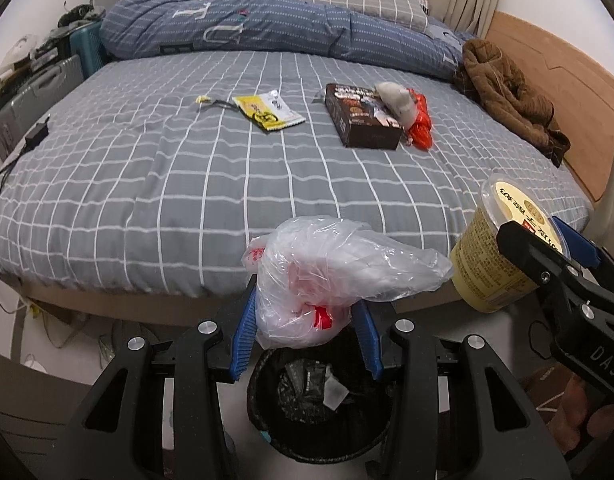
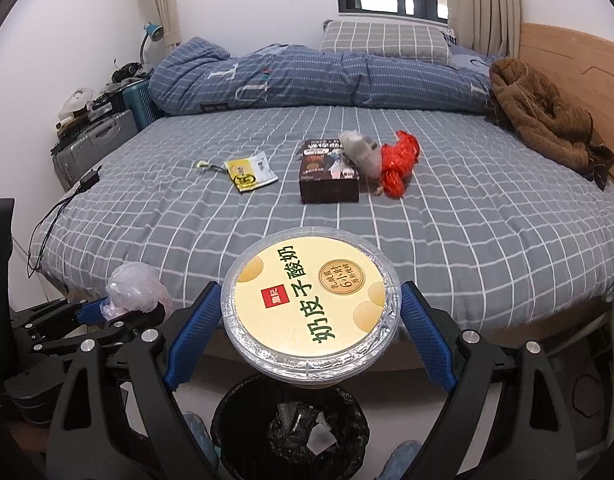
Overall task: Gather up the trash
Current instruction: 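Lift the plastic bag and yogurt cup and carry them over the bin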
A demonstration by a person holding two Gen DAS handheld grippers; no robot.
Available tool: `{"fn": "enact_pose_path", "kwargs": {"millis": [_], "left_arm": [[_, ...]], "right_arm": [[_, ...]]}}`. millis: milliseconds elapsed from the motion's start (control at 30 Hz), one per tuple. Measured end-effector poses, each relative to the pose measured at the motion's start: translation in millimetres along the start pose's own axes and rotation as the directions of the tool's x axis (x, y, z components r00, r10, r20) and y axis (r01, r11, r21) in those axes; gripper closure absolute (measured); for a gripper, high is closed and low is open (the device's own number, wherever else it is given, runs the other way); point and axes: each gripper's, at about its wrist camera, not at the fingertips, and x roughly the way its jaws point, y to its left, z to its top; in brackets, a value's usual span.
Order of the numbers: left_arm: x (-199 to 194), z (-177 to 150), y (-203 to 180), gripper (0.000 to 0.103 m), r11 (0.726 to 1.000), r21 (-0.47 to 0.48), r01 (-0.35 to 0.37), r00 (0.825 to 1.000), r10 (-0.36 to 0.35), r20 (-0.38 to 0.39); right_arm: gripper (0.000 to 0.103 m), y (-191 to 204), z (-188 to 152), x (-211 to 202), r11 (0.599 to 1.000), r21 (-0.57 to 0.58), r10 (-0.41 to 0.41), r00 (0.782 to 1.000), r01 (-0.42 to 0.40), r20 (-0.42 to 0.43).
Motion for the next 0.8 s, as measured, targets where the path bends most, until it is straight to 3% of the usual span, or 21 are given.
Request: {"fn": "enact_pose_path", "kwargs": {"millis": [800], "left_arm": [[-6.0, -65.1, 15.7, 0.060, 0.999, -0.041, -0.030, 0.991, 0.024, -0.134]], "right_arm": [[0.018, 13.5, -65.8, -7.7, 1.000, 0.003, -0.007, 0.989, 0.007, -0.150]]}}
